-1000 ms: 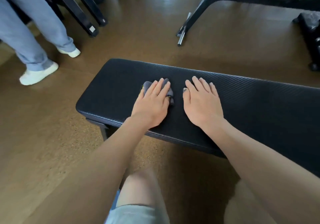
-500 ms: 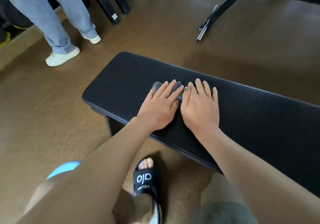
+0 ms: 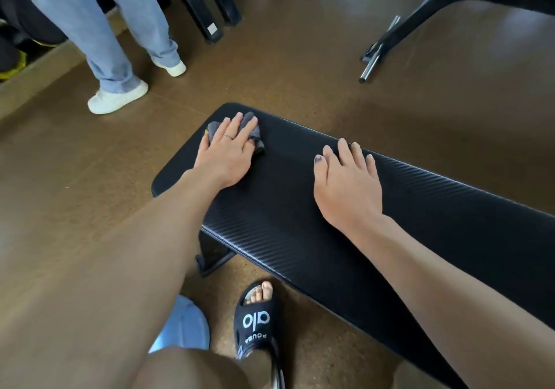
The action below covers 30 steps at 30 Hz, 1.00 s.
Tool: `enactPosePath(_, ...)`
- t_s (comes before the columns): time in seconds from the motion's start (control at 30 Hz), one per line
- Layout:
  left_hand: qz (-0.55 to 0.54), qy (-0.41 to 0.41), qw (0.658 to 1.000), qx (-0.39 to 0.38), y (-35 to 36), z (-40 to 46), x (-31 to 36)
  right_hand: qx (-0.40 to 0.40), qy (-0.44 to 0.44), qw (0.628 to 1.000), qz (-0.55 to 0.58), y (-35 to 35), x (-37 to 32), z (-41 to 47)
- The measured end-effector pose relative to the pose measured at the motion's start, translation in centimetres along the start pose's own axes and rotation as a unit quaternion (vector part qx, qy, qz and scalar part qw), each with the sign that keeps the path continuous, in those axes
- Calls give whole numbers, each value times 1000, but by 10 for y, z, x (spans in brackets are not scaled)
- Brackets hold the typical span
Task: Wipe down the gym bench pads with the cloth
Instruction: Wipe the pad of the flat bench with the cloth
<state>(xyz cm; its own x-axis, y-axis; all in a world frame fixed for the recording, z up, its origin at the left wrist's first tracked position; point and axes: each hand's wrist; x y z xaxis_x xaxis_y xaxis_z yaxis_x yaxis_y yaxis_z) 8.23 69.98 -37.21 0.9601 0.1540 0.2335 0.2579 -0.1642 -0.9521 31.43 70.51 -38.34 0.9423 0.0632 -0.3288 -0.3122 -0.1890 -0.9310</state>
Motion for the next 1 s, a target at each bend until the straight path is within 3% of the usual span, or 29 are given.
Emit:
enactPosePath(0.1,12,-15,1000,16,5,1,12,30,-8,999,-17,13,-13,5)
enactPosePath(0.23,40,112,993,17,22,2,36,40,-26,999,1,16,-30,28)
enactPosePath(0.33,27,150,988,1,13,22,18,73,-38,997,6,20,-29,36)
enactPosePath(0.57,13,64,996,59,12,57,34,85,-41,995,-25,24,-29,33)
enactPosePath(0.8,5,185,983,22,16,33,29,85,-45,995,-28,22,-29,31)
enactPosePath(1.0,9,136,988,70,3,70,-1,102,-42,994,-15,26,-26,36)
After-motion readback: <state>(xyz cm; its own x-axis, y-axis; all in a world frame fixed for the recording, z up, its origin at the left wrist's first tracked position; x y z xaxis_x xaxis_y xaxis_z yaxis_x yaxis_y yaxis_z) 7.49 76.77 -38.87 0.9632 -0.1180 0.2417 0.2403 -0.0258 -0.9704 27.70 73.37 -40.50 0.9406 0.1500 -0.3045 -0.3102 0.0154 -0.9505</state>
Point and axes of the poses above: each hand's wrist, its own z-axis towards the middle knuckle, its own y-axis out of the palm, x = y × z, and after that the axes turned 12 degrees about y, right-handed
